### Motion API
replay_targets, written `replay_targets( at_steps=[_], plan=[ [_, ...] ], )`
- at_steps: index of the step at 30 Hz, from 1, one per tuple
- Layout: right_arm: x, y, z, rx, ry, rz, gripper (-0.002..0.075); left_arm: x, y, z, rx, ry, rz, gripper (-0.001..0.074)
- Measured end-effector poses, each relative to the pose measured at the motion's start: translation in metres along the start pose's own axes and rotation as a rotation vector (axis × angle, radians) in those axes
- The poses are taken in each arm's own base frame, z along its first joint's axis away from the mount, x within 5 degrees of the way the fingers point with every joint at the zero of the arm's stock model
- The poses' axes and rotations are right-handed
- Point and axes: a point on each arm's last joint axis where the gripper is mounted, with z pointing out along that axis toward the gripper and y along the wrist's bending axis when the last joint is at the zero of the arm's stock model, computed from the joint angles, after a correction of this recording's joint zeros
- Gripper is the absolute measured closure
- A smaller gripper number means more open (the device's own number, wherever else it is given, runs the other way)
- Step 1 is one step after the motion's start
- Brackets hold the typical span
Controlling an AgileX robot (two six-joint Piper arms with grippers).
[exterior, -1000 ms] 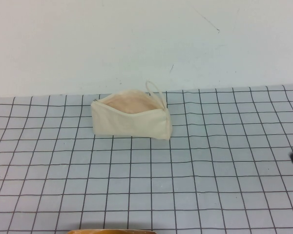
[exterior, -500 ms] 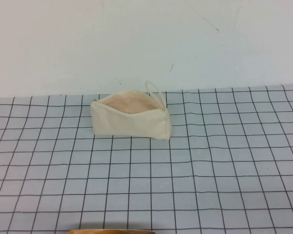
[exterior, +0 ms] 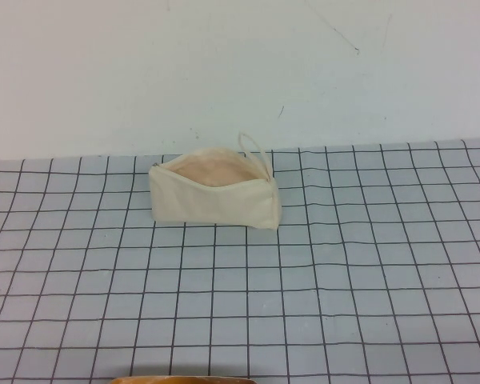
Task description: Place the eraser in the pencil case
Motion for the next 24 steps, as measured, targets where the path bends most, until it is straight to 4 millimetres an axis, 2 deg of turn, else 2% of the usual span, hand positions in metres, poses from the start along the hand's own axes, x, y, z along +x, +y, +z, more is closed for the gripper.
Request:
replay_targets(
  at_steps=[6, 24],
  plan=[
    [0.013, 0.003, -0.001, -0.029, 0.146, 0.007, 0.0726, 0.000, 0.000, 0.000, 0.000, 0.000, 0.000, 0.0736],
    [0.014, 0.003, -0.001, -0.032, 0.161, 0.009, 0.0726, 0.000, 0.000, 0.000, 0.000, 0.001, 0.000, 0.0736]
  ],
)
